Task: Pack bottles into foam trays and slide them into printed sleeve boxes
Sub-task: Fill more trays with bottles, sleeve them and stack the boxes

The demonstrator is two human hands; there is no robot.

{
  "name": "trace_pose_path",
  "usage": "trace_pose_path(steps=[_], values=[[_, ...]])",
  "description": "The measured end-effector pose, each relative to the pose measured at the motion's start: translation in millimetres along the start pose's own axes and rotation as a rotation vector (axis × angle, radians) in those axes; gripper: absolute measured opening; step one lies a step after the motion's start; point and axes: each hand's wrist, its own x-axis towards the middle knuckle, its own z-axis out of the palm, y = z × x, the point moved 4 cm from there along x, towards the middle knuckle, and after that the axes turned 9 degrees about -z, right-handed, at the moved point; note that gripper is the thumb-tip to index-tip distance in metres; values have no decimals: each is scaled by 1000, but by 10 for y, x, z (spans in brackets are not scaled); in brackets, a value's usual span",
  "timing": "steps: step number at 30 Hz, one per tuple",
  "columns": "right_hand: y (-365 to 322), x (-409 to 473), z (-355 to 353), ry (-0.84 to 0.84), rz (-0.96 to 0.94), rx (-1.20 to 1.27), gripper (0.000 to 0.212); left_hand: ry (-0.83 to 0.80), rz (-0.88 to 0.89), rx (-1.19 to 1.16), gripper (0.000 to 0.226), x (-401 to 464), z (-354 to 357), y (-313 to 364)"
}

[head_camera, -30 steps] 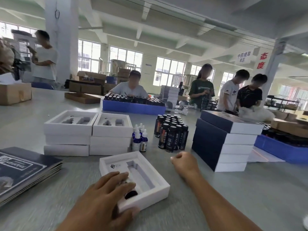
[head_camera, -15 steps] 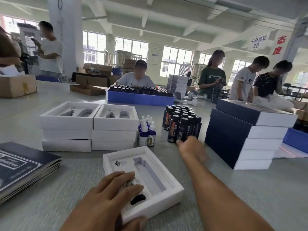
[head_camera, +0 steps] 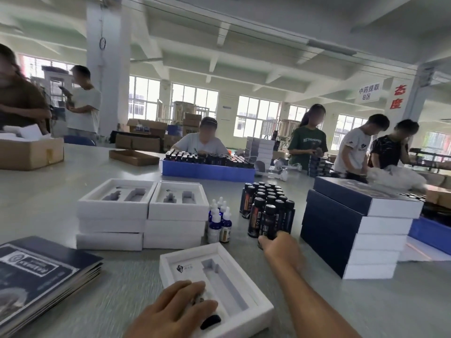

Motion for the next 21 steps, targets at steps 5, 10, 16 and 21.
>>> trace_pose_path(steps=[5,10,16,21], values=[[0,-259,-125,-72,-110,141,27,-212,-158,-33,52,-88,-67,17],[-200,-600,-475,-116,-248,256,25,-258,-250,-60,72,-140,-13,-13],[-523,-1307,-735,-187,-585,23,28,-244,-260,-19,74,-226,-34,1],[-549,-1565,-685,-266,-736,-197,52,-218,-244,-2,75,-253,-22,13]])
